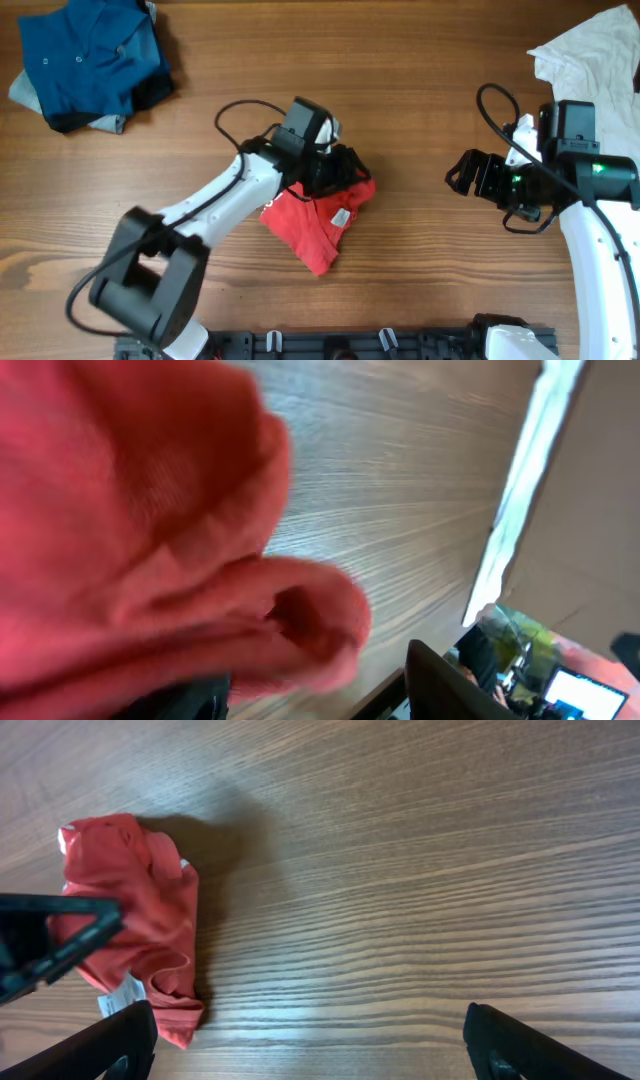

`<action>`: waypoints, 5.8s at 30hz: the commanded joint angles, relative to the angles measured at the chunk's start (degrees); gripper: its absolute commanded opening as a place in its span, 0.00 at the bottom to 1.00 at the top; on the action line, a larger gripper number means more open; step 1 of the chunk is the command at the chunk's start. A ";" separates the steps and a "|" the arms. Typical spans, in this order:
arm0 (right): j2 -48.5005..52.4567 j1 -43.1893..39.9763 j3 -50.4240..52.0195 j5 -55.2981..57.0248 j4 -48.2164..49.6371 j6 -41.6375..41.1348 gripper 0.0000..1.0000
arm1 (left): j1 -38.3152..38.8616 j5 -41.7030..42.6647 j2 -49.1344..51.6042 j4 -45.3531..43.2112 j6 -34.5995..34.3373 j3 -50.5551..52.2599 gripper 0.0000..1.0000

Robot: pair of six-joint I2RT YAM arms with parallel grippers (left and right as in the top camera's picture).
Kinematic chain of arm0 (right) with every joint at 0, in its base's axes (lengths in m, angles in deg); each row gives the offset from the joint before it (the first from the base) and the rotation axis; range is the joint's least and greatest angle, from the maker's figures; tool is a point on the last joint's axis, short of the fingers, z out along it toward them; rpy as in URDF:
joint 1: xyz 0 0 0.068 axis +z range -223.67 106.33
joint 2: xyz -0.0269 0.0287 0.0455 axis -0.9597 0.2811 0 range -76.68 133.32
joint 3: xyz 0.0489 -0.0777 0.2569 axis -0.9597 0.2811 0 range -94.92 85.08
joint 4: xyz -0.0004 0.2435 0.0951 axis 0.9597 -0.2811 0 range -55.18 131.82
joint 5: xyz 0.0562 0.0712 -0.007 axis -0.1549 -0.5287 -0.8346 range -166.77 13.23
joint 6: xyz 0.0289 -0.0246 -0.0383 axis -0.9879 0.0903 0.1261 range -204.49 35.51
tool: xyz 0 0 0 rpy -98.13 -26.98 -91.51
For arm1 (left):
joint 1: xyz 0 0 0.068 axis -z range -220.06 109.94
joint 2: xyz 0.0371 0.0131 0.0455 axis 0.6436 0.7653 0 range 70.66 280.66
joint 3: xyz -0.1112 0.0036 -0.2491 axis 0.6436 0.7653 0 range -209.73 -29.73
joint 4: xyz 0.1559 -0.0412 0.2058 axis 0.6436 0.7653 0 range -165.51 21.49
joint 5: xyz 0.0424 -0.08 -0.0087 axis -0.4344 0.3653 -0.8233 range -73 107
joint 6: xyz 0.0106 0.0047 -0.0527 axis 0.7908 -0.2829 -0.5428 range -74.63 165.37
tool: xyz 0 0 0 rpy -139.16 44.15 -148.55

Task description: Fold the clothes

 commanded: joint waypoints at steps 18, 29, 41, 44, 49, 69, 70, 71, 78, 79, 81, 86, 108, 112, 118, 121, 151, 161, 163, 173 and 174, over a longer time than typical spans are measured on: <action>0.22 -0.15 7.26 -0.92 3.06 0.92 0.99 | 12.24 -0.39 6.40 -21.35 -6.56 -1.66 0.64; 0.22 -0.15 7.26 -0.90 3.08 0.98 0.99 | -8.50 0.20 -10.16 19.43 14.82 -16.87 0.65; 0.22 -0.15 7.26 -1.73 3.69 1.14 0.99 | -15.65 2.86 7.21 27.12 20.57 -13.99 0.61; 0.22 -0.15 7.26 -1.73 3.78 1.09 0.99 | -13.55 5.90 10.40 28.63 21.00 -13.99 0.56; 0.22 -0.15 7.26 -1.73 3.93 1.09 0.99 | -7.15 6.78 10.05 28.87 22.27 -14.01 0.57; 0.22 -0.15 7.26 -1.73 2.80 1.57 0.99 | -16.46 -2.34 7.96 28.83 31.50 -14.53 0.68; 0.22 -0.15 7.26 -1.73 2.78 1.57 0.99 | -18.82 -3.19 7.93 28.61 33.44 -14.53 0.73; 0.22 -0.15 7.26 -1.73 2.80 1.55 0.99 | -21.18 -2.78 7.98 29.27 38.45 -14.51 0.76; 0.22 -0.15 7.26 -1.75 3.32 0.90 0.99 | -22.49 -1.22 8.70 33.20 49.64 -14.10 0.78; 0.22 -0.15 7.26 -1.75 3.19 0.90 0.99 | -21.84 -0.94 8.83 33.18 50.23 -13.86 0.78; 0.22 -0.15 7.26 -1.75 2.78 0.90 0.99 | -19.69 2.23 8.94 33.14 54.12 -12.31 0.78; 0.22 -0.15 7.26 -1.77 2.69 0.92 0.99 | -16.68 2.19 9.70 32.26 55.30 -8.68 0.78; 0.22 -0.15 7.26 -3.08 1.95 1.14 0.99 | -4.81 6.21 17.18 23.45 44.04 -6.60 0.04; 0.22 -0.15 7.26 -3.08 1.49 1.14 0.98 | -6.08 -1.68 17.18 13.86 31.54 -6.60 0.04; 0.22 -0.15 7.26 -3.08 0.79 2.25 0.98 | -12.66 -15.23 17.18 1.31 20.11 -6.60 0.04; 0.22 -0.15 7.26 -3.06 0.72 2.47 0.98 | -19.67 -15.50 17.18 -2.08 15.91 -6.60 0.04; 0.22 -0.15 7.26 -3.26 3.54 1.29 0.99 | -28.37 -28.72 0.85 21.77 1.75 -6.60 0.87; 0.22 -0.15 7.26 -3.26 4.02 1.09 0.99 | -34.77 -26.05 4.39 19.61 16.94 -6.60 0.89; 0.22 -0.15 7.26 -3.28 4.39 0.92 0.99 | -34.95 -22.43 6.19 17.90 19.67 -6.60 0.89; 0.22 -0.15 7.26 -3.26 3.98 0.94 0.99 | -34.77 -8.02 14.78 7.10 23.74 -6.60 0.91; 0.22 -0.15 7.26 -3.26 3.98 0.94 0.99 | -34.80 -8.02 15.61 7.02 23.76 -6.60 0.89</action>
